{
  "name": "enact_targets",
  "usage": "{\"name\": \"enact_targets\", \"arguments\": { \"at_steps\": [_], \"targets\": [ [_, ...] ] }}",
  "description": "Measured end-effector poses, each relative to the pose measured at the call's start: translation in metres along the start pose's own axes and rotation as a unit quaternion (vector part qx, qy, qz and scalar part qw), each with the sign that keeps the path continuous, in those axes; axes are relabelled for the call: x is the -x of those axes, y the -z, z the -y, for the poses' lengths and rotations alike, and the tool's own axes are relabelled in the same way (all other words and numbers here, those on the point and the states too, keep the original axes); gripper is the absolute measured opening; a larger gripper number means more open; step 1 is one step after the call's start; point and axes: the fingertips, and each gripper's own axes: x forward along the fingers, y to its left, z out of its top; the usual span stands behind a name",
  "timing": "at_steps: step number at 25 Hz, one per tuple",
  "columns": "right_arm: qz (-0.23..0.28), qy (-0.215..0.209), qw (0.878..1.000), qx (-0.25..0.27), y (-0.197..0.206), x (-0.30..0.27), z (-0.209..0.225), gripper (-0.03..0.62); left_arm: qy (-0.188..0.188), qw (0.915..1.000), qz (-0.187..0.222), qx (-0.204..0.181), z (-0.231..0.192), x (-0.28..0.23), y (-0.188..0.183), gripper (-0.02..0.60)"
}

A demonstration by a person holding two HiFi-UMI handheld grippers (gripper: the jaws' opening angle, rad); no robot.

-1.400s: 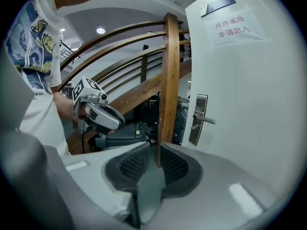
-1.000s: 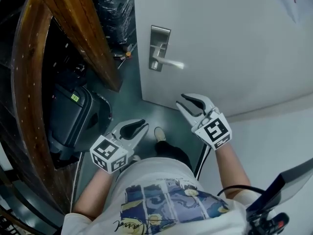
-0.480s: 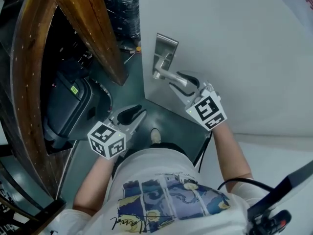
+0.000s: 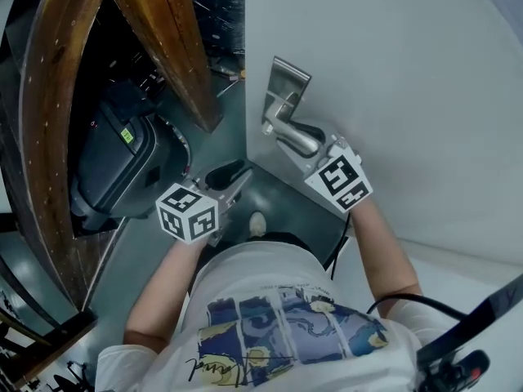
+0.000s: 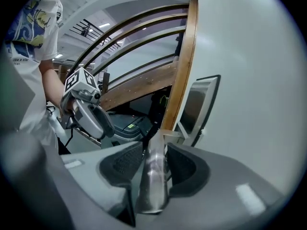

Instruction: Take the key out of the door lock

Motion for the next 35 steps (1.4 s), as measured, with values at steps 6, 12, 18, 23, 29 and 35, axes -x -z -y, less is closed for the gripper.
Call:
{"name": "enact_targets", "arguments": {
  "at_steps": [6,12,18,23,29,35],
  "targets": [
    [0.015,-0.003,1.000,0.002,0.001,-0.002,0.002,0.118,-0.005,0.9990,0.013,0.043,-0.014,-0.019,0.003,0.115],
    [0.024,-0.007,1.000,-0.003,0.001,-0.002,0.001,0.117,-0.006,0.9891,0.048,0.139,-0.040,-0.043,0.003,0.117],
    [0.027,-0.006,1.000,-0.011,0.001,-0.001,0.000,0.117,0.024,0.9625,0.085,0.256,-0.058,-0.072,0.002,0.146],
    [0.027,-0.012,0.999,-0.017,0.001,-0.001,0.000,0.117,0.063,0.9354,0.108,0.331,-0.060,-0.094,-0.001,0.156],
    [0.026,-0.015,0.999,-0.025,0.001,-0.001,-0.001,0.117,0.108,0.9042,0.133,0.391,-0.054,-0.106,-0.009,0.110],
    [0.024,-0.014,0.999,-0.029,0.000,0.000,0.000,0.116,0.119,0.8860,0.150,0.422,-0.054,-0.109,-0.009,0.031]
  ]
}}
